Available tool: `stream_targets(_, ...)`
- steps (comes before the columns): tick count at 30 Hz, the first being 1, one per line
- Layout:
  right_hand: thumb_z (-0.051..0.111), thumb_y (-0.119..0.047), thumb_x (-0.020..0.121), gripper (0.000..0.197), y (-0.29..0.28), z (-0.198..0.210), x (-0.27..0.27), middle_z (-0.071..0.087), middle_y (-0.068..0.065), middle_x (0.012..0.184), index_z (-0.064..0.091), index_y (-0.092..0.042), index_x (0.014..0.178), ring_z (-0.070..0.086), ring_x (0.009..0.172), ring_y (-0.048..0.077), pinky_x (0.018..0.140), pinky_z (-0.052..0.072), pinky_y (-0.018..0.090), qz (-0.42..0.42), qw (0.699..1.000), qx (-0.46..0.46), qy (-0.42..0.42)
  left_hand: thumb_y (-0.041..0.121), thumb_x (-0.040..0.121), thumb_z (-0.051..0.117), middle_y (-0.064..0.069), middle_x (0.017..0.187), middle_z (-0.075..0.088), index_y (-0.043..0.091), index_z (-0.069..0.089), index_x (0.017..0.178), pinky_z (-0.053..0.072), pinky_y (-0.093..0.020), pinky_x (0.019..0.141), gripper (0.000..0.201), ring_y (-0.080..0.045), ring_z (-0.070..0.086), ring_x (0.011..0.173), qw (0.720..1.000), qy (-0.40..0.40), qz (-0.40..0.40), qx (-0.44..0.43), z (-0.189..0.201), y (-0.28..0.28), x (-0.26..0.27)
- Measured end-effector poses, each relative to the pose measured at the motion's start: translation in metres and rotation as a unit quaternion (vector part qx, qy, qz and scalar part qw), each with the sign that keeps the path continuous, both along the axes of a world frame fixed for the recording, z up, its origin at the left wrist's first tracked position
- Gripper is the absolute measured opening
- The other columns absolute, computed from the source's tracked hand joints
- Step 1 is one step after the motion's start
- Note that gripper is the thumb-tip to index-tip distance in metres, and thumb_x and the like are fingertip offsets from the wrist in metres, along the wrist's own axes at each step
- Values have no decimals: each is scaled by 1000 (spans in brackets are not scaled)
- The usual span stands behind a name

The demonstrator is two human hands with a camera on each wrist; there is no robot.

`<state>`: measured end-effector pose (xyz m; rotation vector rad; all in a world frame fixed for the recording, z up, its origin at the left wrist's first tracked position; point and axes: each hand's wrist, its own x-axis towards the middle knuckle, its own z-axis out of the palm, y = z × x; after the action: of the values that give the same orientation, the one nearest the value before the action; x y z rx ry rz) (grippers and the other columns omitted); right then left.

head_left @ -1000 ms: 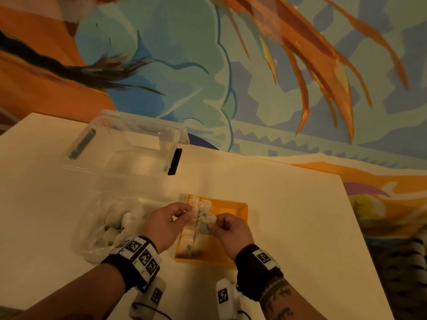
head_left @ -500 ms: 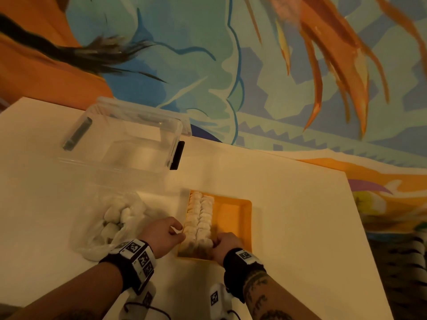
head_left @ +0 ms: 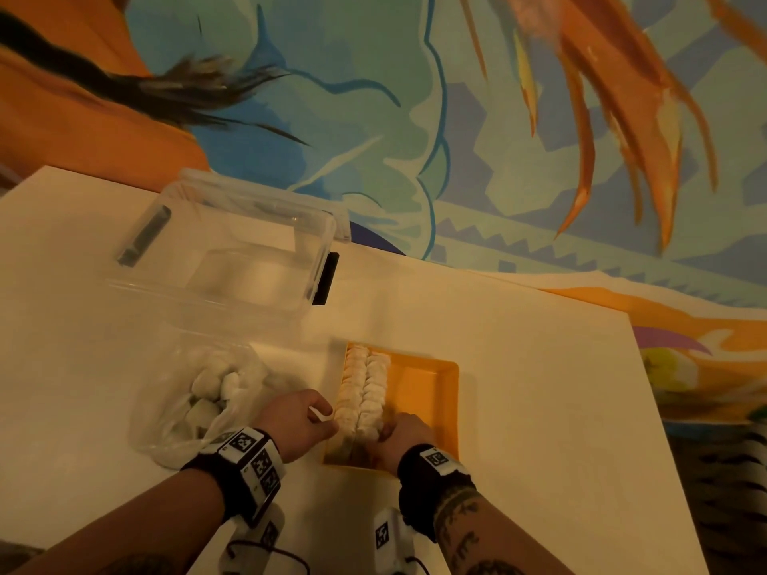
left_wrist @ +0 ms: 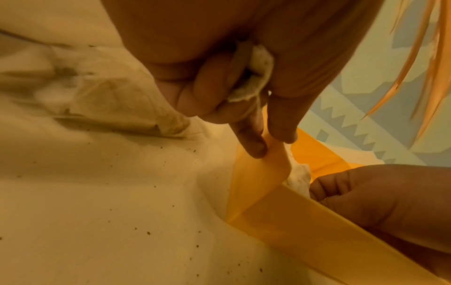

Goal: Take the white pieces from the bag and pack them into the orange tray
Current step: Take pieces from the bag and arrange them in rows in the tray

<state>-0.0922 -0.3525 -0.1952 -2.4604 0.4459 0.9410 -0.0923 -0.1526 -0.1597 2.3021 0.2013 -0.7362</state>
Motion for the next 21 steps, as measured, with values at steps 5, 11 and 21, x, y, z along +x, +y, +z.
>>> stream_targets(5,70,-43,82,32,-5,9,-1,69,2,107,68,-22,106,64,88,21,66,48,27,20,1000,8,-1,47,84,69,8,92,64,32,61,104,47,-22,72,27,-9,63,87,1000,0,-4,3,2,1,0)
stream_targets(11,62,-42,87,33,-17,53,4,67,-5,114,61,-27,116,63,102,15,82,51,22,-12,992,65,-103,52,101,30,-1,77,66,27,64,101,44,-32,69,42,-18,60,72,981,-35,137,-132,29,-3,7)
stream_targets(21,69,-31,89,11,12,112,-9,72,-2,87,62,-23,91,68,68,11,60,51,24,-79,935,329,-108,63,79,38,6,109,69,49,65,104,44,-34,71,40,-22,58,83,906,-42,185,-379,68,-51,4)
